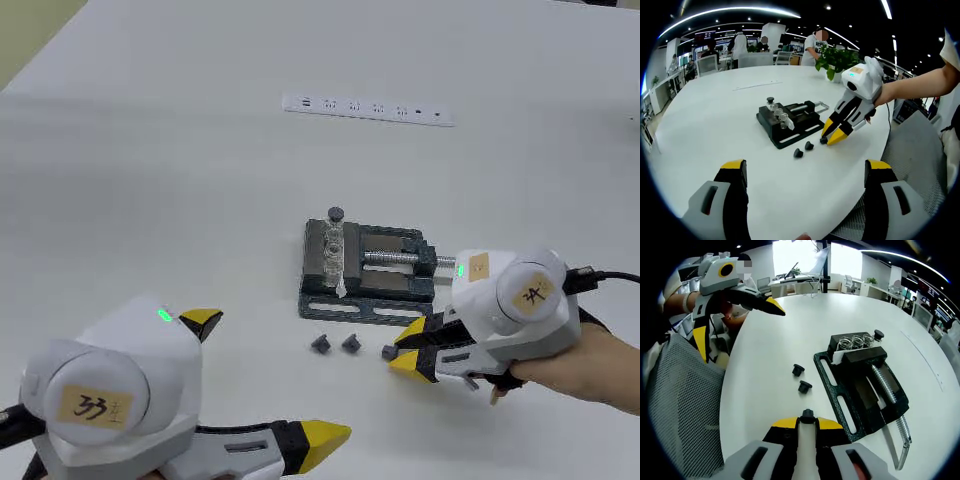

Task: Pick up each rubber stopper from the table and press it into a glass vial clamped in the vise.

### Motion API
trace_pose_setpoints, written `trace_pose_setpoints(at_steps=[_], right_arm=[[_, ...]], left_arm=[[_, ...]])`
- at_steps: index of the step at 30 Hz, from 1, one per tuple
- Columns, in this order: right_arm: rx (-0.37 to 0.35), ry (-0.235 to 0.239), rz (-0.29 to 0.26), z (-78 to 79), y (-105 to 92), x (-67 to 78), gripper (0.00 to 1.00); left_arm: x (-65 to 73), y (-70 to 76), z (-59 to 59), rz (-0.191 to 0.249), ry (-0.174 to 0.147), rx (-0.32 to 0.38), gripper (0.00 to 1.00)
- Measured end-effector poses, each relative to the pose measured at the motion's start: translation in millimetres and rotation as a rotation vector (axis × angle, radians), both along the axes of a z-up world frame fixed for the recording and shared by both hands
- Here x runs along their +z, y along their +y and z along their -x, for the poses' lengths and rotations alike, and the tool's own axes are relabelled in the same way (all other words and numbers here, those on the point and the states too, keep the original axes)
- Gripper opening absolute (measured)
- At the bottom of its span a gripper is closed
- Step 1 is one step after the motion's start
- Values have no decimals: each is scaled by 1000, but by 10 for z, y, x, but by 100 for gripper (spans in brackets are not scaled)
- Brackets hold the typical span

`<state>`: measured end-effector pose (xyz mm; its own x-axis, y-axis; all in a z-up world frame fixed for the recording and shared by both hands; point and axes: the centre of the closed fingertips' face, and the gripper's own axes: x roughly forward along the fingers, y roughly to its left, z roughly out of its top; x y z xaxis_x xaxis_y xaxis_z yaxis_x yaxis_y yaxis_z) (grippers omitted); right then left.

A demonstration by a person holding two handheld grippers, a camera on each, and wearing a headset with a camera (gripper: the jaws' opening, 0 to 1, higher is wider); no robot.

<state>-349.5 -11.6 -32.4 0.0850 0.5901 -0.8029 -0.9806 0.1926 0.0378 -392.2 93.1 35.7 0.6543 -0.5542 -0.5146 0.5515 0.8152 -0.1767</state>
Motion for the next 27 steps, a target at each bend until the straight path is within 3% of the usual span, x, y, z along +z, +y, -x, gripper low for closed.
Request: trace_pose_setpoints(at_steps=[6, 9, 13, 21, 27], right_arm=[[38, -19, 7, -14, 2, 73, 8], [64, -29, 4, -18, 10, 187, 8], [133, -79, 19, -50, 9, 336, 8], [345, -216, 114, -34, -26, 664, 8], [533, -304, 190, 81, -12, 901, 8]], left_arm=[[-19, -15, 6, -6, 2, -12, 95], [-17, -31, 12, -10, -3, -25, 95], [-21, -45, 11, -25, -10, -46, 94], [-4, -117, -14, -56, -32, -109, 91], [47, -210, -79, -72, -58, -182, 80]])
